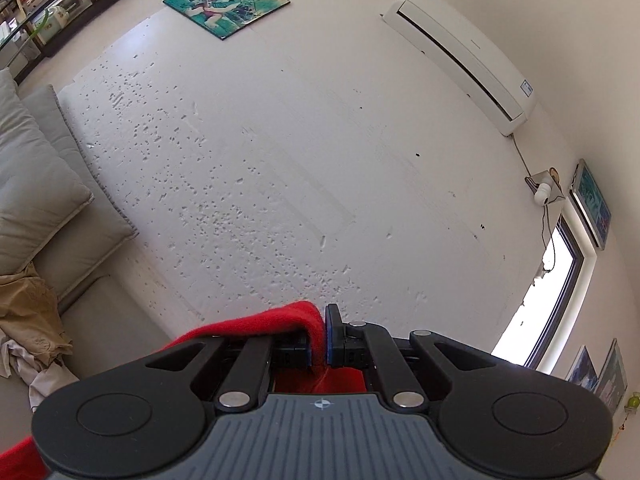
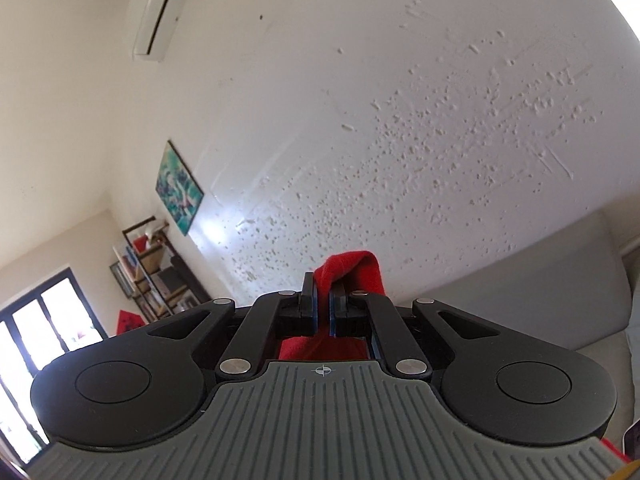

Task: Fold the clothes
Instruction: 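Raise the shirt high with both grippers to shake it out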

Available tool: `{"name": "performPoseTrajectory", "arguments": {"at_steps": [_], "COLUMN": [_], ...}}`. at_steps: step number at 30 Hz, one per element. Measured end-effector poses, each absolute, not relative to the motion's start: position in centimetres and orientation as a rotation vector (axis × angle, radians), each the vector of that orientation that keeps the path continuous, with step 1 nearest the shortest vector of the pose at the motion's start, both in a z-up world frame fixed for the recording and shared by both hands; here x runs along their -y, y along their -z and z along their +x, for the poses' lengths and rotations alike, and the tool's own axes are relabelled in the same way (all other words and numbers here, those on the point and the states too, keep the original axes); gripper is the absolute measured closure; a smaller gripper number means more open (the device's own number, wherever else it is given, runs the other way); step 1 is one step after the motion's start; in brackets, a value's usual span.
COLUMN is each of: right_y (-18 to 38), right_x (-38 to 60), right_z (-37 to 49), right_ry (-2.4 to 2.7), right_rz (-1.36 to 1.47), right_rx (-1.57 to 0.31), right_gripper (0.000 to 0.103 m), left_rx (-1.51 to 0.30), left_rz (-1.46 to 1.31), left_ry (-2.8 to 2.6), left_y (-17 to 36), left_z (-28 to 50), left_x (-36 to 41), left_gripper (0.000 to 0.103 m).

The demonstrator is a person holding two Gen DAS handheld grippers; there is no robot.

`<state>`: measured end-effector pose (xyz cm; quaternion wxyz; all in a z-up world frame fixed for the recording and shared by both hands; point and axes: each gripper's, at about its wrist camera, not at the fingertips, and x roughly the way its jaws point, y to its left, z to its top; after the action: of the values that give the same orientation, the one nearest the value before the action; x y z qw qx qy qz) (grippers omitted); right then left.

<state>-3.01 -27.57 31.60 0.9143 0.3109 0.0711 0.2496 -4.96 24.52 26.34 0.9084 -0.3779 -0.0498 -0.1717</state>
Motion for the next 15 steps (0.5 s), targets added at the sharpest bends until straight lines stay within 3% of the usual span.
{"name": "performPoseTrajectory", "arguments": {"at_steps": [4,9,11,15], "right_y": [-30.8,-26.9,-26.3,-29.2], "right_x": [26.8,24.4,24.1,24.9], "right_z": [0.4,11.8,16.1,18.5], "right_ry": [-0.474,-0.360,-0.302,-0.305], "right_rz": [0.592,0.505,0.508,0.571], "right_rx": [-0.198,-0.372,-0.398,-0.268], "right_gripper": [0.098,0.098,0.098,0.098], "left_rx": [-0.033,-0.303,-0.302,-0.083], "left_rz": [-0.766,-0.706,-0.658,-0.553], "left_ry": [0.308,0.194,0.161,0.210], "left_y": [-24.8,-22.3,-23.8,-29.1], "left_z": [0.2,12.9,16.6,16.9], "left_x": [-24.2,-22.4,-21.6,-20.6], "left_gripper": [0.099,0.099,0.100,0.099]}}
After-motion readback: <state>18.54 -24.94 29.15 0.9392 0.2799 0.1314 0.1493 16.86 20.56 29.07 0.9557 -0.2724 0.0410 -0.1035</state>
